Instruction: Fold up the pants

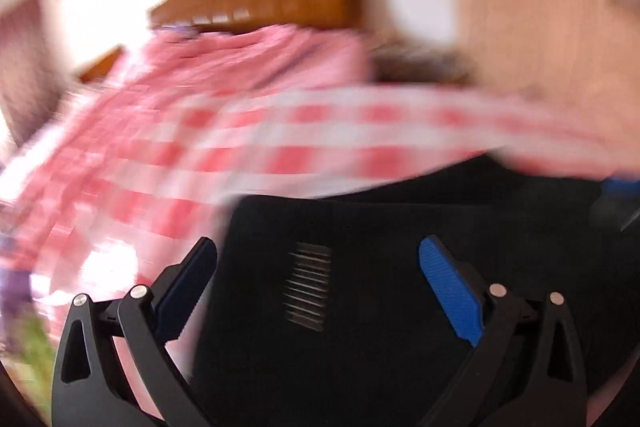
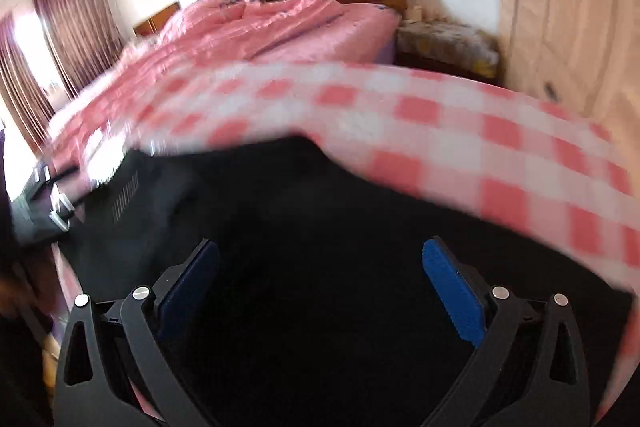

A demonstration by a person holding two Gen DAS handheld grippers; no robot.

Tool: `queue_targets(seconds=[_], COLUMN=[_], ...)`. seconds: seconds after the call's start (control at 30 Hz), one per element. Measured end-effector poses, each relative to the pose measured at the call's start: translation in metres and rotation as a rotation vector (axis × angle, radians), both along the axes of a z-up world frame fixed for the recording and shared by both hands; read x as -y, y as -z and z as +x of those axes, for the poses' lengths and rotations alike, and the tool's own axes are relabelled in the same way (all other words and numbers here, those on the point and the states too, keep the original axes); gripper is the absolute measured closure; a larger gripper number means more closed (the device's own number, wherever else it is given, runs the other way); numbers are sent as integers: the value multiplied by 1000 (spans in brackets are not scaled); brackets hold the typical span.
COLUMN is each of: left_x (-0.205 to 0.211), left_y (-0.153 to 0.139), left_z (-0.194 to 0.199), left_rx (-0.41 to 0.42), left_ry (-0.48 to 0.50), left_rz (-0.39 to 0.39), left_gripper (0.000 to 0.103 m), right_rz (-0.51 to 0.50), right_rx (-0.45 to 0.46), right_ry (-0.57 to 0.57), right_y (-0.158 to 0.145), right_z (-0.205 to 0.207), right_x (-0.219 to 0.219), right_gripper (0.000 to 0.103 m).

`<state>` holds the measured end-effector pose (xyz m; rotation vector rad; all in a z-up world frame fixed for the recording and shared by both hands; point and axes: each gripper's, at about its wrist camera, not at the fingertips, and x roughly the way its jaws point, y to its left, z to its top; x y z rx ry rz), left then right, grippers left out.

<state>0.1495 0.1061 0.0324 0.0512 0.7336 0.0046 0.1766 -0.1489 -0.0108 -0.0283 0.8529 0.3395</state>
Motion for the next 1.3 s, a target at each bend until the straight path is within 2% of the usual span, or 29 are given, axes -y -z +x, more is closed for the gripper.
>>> queue_targets(seconds=[0.03,0.07,0.17,0.2,0.27,0.3,0.37,0.4,0.5,0.57,0.63,0.67,0.7,0.73,0.77,0.83,1.17,1.2,1.23,1.3], left_x=[12,25,68,81,104,107,99,94,94,91,85,83,79,75,72,77,78,78,79,81], left_y=[-3,-2,14,21,47,59,68,70,63,49,47,53,65,69,69,70,66,64,59,46], left_z=[-13,-21,-39,-43,-46,-46,-48,-48,-54,-67,-73,-72,-67,-69,-71,-73,-74,-74,-77,-86], left_rx=[10,5,-49,-59,-115,-150,-150,-159,-162,-101,-69,-78,-118,-123,-98,-92,-104,-117,-136,-109], left_ry=[40,68,187,214,227,224,209,210,215,233,224,210,214,224,225,232,223,222,231,265], left_rz=[-41,-49,-22,13,138,153,57,32,56,39,58,80,77,39,18,58,68,65,54,31], left_gripper=[2,2,2,1,1,1,1,1,2,2,2,2,1,1,1,1,1,1,1,2], right_rz=[-21,-15,14,3,-93,-125,-46,-42,-85,-109,-87,-94,-123,-137,-122,-122,-146,-130,-71,50], right_rx=[-4,-21,-43,-41,-65,-85,-55,-49,-56,-24,-32,-37,0,37,35,23,33,35,50,76], right_ry=[15,28,37,40,41,41,40,26,51,48,19,21,19,16,21,11,14,33,60,128], right_y=[4,8,18,22,38,48,52,53,46,38,42,49,52,55,55,54,49,43,36,25], right_z=[-19,-36,-66,-73,-82,-84,-93,-95,-101,-109,-114,-115,-119,-125,-126,-125,-133,-139,-149,-166], right_x=[10,21,37,38,35,35,47,50,48,45,43,42,39,38,40,41,41,46,56,81], right_gripper=[4,4,4,4,4,4,4,4,4,4,4,4,4,4,4,4,4,4,4,4])
